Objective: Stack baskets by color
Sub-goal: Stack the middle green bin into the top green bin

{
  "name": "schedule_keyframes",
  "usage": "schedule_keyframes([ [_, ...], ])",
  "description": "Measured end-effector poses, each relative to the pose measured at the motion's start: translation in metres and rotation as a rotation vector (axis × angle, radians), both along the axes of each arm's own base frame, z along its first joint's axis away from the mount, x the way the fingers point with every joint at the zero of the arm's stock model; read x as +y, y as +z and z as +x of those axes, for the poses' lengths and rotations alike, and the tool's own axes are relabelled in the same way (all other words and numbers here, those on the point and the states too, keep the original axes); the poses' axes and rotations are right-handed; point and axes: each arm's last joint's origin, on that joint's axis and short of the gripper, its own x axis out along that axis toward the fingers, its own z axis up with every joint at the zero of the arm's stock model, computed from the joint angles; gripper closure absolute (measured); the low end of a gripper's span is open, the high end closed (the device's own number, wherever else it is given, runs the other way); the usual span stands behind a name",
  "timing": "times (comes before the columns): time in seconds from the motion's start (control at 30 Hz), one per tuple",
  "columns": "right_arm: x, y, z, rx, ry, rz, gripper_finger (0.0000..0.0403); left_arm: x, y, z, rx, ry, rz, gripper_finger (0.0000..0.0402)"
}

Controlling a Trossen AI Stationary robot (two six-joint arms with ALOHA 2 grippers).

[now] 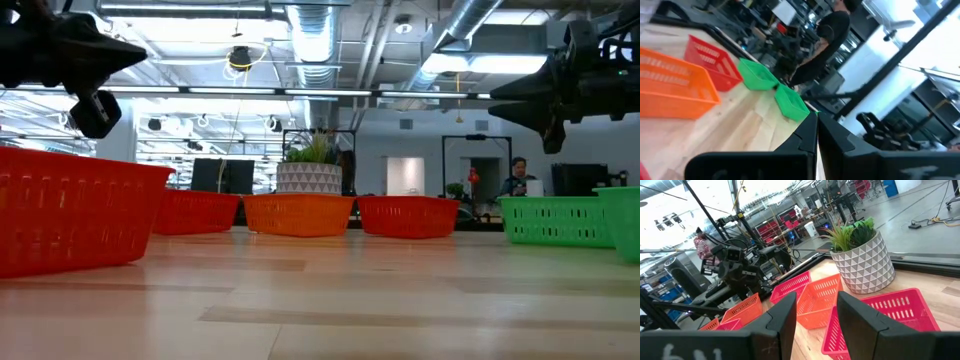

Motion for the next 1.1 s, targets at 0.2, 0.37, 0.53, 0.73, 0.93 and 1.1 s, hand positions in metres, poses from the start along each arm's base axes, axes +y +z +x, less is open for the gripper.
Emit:
schedule_keyframes([
  [0.2,0.0,0.0037,-0.0002,-0.048,0.0,0.017,0.024,0.0007,0.0001,0.0,-0.004,0.017,-0.094,0.0401],
  [0.37,0.0,0.0042,-0.0003,-0.122,0.011,0.18,0.024,0.002,0.0002,-0.0001,-0.016,0.049,-0.25,0.0401],
  [0.53,0.0,0.0035,-0.0002,-0.151,0.016,0.268,0.024,0.0024,0.0002,-0.0001,-0.016,0.063,-0.235,0.0401],
  [0.73,0.0,0.0023,-0.0002,-0.144,0.014,0.281,0.024,0.0024,0.0001,-0.0001,-0.018,0.062,-0.263,0.0401],
  [0.93,0.0,0.0023,-0.0002,-0.16,0.017,0.319,0.024,0.0021,-0.0014,0.0012,0.003,0.074,-0.221,0.0401],
  [1.1,0.0,0.0023,-0.0002,-0.16,0.017,0.319,0.024,0.0018,-0.0023,0.0018,0.011,0.076,-0.233,0.0401],
])
